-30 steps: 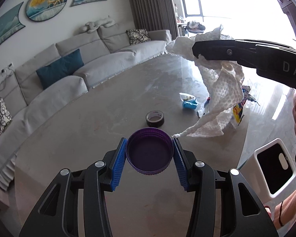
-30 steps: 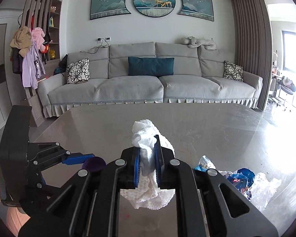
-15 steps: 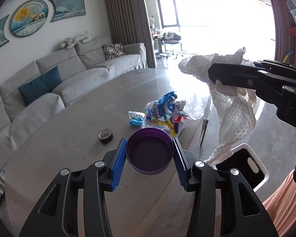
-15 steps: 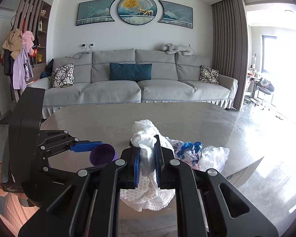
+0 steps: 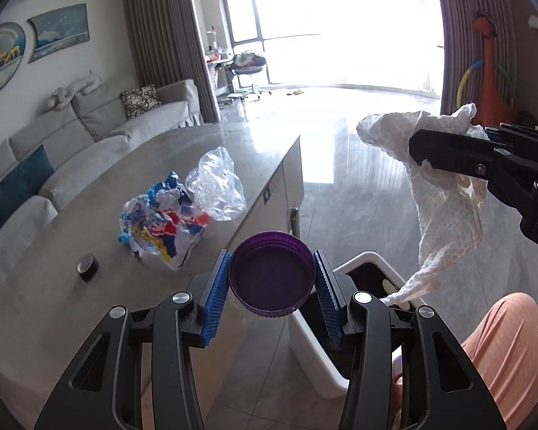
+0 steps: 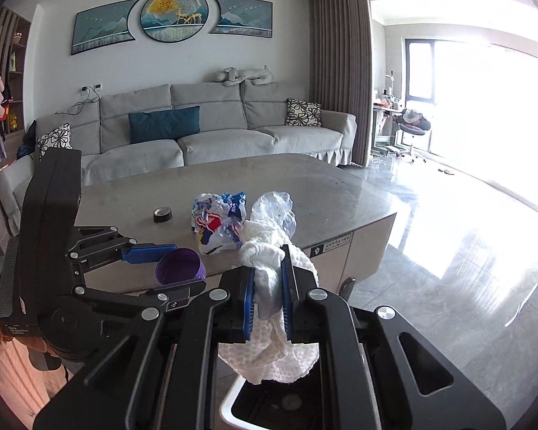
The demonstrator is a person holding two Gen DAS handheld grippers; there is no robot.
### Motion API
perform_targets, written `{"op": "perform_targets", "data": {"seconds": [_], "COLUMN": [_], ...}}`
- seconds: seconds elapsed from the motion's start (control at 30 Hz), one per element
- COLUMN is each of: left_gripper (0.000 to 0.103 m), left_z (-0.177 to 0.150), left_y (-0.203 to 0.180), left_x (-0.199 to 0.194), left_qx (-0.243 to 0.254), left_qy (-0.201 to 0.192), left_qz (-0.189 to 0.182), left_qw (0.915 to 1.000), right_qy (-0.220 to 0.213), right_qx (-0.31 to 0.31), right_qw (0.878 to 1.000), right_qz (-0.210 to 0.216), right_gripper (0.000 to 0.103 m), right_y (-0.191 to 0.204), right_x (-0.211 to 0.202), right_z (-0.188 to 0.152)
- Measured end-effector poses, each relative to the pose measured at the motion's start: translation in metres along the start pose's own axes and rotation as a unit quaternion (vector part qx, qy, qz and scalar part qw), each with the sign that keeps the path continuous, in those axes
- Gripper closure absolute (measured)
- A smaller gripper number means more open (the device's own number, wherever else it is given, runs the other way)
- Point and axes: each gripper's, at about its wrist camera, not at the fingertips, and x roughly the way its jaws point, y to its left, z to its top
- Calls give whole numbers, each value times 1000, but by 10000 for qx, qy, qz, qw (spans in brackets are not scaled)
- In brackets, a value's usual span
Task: Collect trash
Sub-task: 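Carry the purple cap and white tissue with both grippers over the bin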
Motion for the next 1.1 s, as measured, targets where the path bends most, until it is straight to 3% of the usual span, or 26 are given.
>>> {"op": "perform_targets", "data": {"seconds": [0.37,1.1], "left_gripper": [56,55], "left_z": [-2,-53], "left_y": [-53,-72], "left_x": [51,165], "left_qx": [335,318], "left_qy": [320,1136], "left_qz": [-513,-1133], "left_qw": [9976,9865], "right_qy": [429,1535], "right_qx": [449,1002], "right_qw": [9978,9830], "right_qz": [-240,-128], "right_gripper": [89,88], "right_y": [-39,-83], "right_x": [21,123], "right_z": [-57,-132]}}
